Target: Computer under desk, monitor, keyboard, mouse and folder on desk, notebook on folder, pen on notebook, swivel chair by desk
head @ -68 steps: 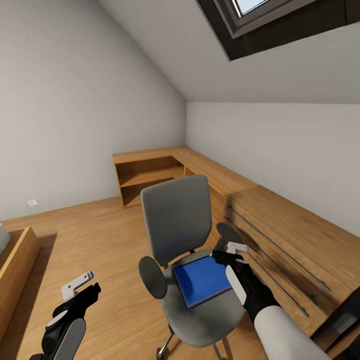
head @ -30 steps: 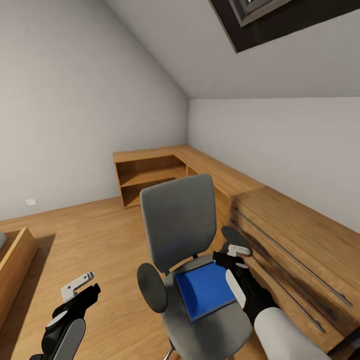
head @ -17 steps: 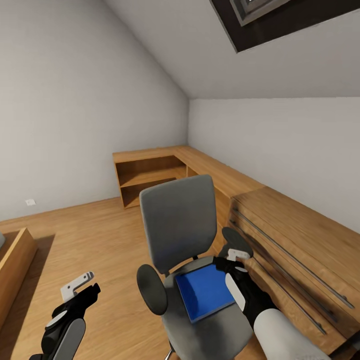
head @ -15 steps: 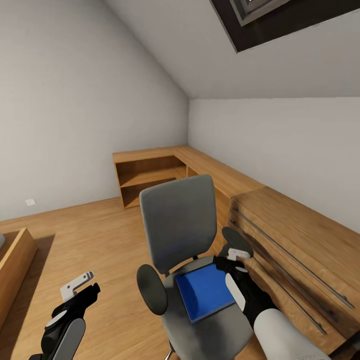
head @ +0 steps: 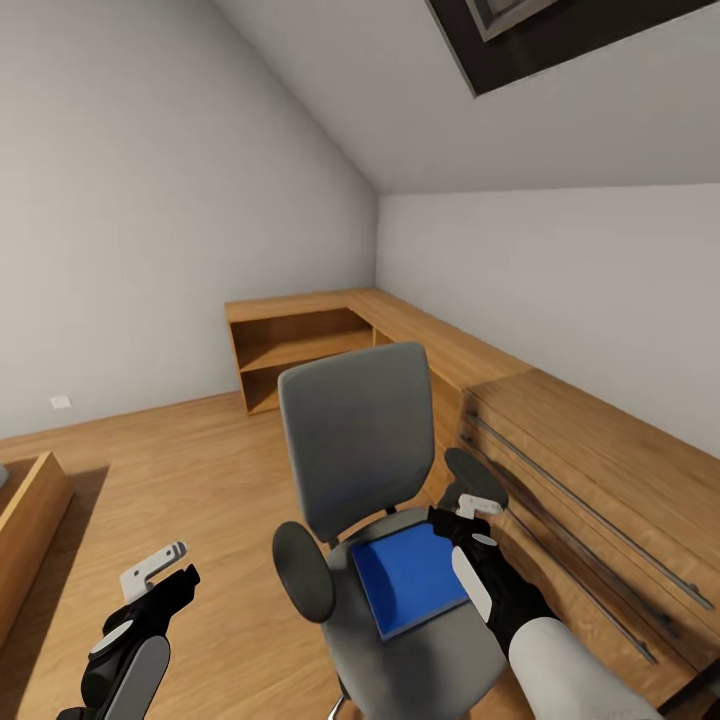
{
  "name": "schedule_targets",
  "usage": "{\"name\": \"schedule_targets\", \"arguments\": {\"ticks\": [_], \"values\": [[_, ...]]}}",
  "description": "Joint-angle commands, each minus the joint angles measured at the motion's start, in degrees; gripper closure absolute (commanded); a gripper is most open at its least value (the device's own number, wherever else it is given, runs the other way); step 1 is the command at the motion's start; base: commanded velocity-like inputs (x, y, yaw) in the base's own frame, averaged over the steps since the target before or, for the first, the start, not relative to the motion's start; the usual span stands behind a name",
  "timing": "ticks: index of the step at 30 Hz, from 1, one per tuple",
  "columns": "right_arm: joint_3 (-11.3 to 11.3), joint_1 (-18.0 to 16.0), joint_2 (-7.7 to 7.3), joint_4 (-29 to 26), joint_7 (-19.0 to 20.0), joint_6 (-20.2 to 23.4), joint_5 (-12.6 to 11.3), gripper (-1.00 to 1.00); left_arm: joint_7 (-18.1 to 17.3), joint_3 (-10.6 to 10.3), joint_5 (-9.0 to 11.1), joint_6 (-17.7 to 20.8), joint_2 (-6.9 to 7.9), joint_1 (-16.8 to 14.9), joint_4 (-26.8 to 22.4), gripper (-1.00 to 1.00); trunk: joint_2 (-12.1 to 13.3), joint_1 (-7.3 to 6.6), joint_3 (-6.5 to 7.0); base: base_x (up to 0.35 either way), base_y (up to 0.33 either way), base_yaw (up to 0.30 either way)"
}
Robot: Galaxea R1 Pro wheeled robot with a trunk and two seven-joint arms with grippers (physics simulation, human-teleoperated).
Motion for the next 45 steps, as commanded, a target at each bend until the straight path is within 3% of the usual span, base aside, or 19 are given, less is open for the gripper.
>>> {"name": "schedule_targets", "arguments": {"ticks": [1, 27, 34, 38, 40, 41, 44, 45], "values": [[0.3, 0.0, -0.04, -0.1, -0.5, 0.3, -0.5, -1.0, 0.5, -0.1, 0.4, 0.1, 0.06, 0.0, -0.1, -1.0, -0.4, 0.22, -0.24, 0.0, 0.0, 0.0], [0.3, 0.0, -0.16, -0.5, -0.4, -0.1, -0.5, -1.0, 0.5, -0.1, 0.4, 0.1, 0.06, 0.0, -0.1, -1.0, -10.9, 5.93, -4.91, 0.0, 0.0, 0.0], [0.1, 0.0, -0.15, -0.4, -0.5, 1.2, -0.7, -1.0, 0.5, -0.3, 0.4, 0.1, 0.06, 0.0, 0.1, -1.0, -10.9, 5.93, -4.91, 0.0, 0.0, 0.0], [0.0, -0.3, -0.02, 0.0, -0.7, 4.8, -0.9, -1.0, 0.5, -0.4, 0.4, 0.1, -0.5, 0.0, 0.2, -1.0, -10.9, 5.93, -4.91, 0.0, 0.0, 0.0], [-0.1, -1.8, 0.01, 2.0, -0.7, 6.0, -0.9, -1.0, 0.5, -0.4, 0.4, 0.1, -1.24, 0.0, 0.2, -1.0, -10.9, 5.93, -4.91, 0.0, 0.0, 0.0], [-0.1, -4.9, -0.01, 4.9, -0.8, 6.3, -0.8, -1.0, 0.5, -0.4, 0.4, 0.1, -1.55, 0.0, 0.1, -1.0, -10.9, 5.93, -4.91, 0.0, 0.0, 0.0], [-0.1, -8.9, -0.09, 9.9, -0.9, 6.4, -0.8, -1.0, 0.5, -0.4, 0.4, 0.1, -1.71, 0.0, 0.1, -1.0, -10.9, 5.93, -4.91, 0.0, 0.0, 0.0], [-0.1, -11.6, -0.17, 13.9, -0.9, 6.0, -0.8, -1.0, 0.5, -0.4, 0.4, 0.1, -1.8, 0.0, 0.1, -1.0, -10.9, 5.93, -4.91, 0.0, 0.0, 0.0]]}}
